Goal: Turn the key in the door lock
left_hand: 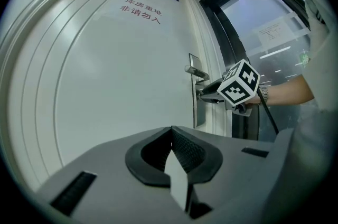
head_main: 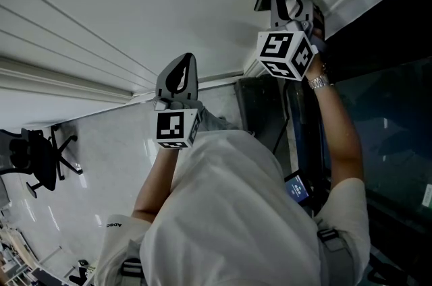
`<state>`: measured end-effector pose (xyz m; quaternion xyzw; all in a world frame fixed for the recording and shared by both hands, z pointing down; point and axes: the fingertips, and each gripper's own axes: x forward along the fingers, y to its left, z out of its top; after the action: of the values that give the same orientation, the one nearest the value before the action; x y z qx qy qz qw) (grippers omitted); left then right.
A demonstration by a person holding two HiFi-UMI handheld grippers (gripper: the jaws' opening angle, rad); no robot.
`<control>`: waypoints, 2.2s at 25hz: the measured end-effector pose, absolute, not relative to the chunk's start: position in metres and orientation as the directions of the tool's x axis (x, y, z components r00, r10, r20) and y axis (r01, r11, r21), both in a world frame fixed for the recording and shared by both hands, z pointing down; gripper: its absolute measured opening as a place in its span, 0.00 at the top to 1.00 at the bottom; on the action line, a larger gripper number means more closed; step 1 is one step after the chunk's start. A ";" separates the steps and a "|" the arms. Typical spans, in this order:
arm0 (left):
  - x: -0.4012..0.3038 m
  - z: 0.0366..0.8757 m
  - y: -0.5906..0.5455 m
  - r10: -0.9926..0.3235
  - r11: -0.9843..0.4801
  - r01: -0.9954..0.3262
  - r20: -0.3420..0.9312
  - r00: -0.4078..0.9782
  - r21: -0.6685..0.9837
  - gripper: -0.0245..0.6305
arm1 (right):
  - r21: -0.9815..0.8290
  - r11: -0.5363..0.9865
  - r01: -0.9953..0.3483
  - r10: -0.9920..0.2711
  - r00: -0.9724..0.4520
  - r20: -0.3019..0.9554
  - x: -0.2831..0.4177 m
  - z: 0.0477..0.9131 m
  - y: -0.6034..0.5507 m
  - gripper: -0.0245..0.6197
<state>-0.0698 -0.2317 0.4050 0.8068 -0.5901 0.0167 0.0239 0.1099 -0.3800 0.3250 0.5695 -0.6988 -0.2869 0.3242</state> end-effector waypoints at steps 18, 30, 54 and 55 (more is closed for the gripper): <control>-0.076 0.406 -0.232 -0.958 -0.283 -0.959 0.052 0.283 0.014 0.95 | 0.621 0.155 -0.769 -0.984 -0.179 0.024 0.113 0.323 -0.364 0.79; -0.069 0.411 -0.229 -0.954 -0.292 -0.956 0.077 0.291 -0.004 0.95 | -0.084 0.432 -0.898 -0.898 -0.437 0.056 0.098 0.357 -0.288 0.79; -0.025 0.442 -0.204 -0.916 -0.395 -0.919 0.075 0.394 -0.007 0.95 | -0.125 0.464 -0.877 -0.868 -0.478 0.133 0.059 0.446 -0.213 0.96; -0.025 0.443 -0.203 -0.916 -0.396 -0.918 0.079 0.394 -0.007 0.95 | -0.124 0.462 -0.878 -0.868 -0.476 0.141 0.057 0.448 -0.215 0.96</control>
<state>-0.0253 -0.2032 0.4434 0.8346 -0.5494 0.0347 0.0189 0.0575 -0.2146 0.4482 0.5109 -0.8545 0.0897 0.0288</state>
